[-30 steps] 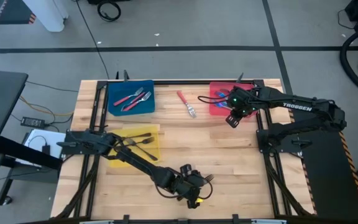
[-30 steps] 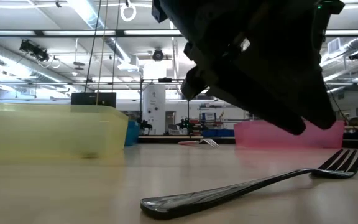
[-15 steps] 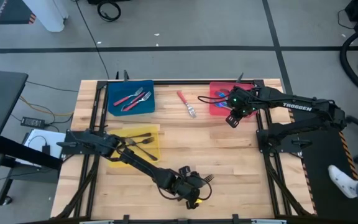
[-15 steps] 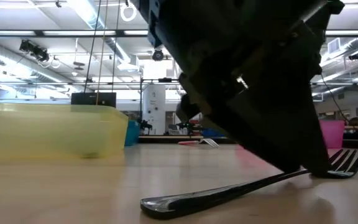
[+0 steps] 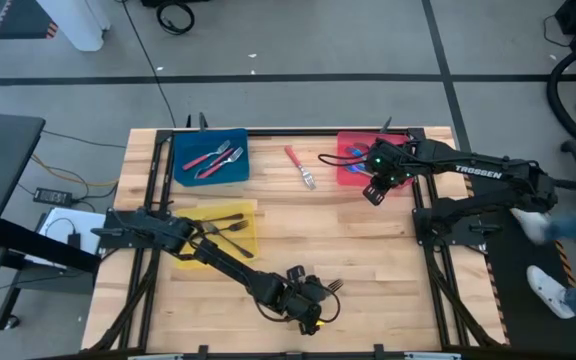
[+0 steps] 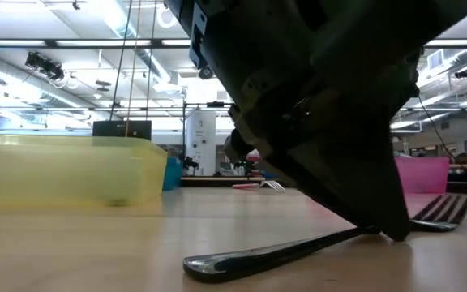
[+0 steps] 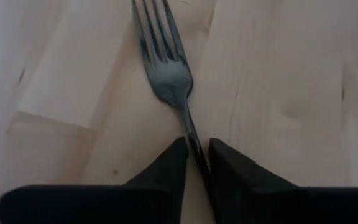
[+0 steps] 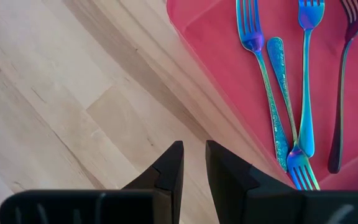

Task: Sort silverware by color (type)
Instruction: Put the black fork into the yellow bin

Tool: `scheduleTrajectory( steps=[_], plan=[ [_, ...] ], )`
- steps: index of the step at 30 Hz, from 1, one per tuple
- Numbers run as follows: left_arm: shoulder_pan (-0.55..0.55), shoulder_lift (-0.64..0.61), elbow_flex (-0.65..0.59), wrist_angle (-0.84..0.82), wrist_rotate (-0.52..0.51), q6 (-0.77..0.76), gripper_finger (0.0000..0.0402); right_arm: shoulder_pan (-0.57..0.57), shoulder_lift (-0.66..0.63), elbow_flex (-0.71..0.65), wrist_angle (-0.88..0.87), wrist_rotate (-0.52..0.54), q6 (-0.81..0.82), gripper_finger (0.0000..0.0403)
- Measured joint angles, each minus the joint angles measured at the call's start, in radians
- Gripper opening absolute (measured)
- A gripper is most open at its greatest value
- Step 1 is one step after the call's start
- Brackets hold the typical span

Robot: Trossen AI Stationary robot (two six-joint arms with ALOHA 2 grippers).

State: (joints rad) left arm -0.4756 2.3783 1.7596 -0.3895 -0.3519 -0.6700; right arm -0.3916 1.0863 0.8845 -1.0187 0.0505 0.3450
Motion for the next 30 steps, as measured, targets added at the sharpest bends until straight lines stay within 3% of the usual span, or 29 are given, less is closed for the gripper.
scheduleTrajectory(
  steps=[5,12,26,30],
  plan=[
    [0.002,0.001,-0.002,-0.009,-0.004,0.036,0.0016,0.000,0.000,0.000,0.000,0.000,-0.007,0.0077],
    [0.006,-0.018,0.024,-0.065,0.008,0.135,0.0005,0.000,0.000,0.000,0.000,0.001,-0.008,0.0077],
    [0.068,-0.224,0.207,-0.584,0.005,0.190,0.0001,0.007,0.000,0.000,0.038,0.000,-0.079,0.0077],
    [0.084,-0.313,0.213,-0.762,-0.047,0.145,0.0001,0.013,0.000,0.000,0.044,0.002,-0.087,0.0077]
  ],
)
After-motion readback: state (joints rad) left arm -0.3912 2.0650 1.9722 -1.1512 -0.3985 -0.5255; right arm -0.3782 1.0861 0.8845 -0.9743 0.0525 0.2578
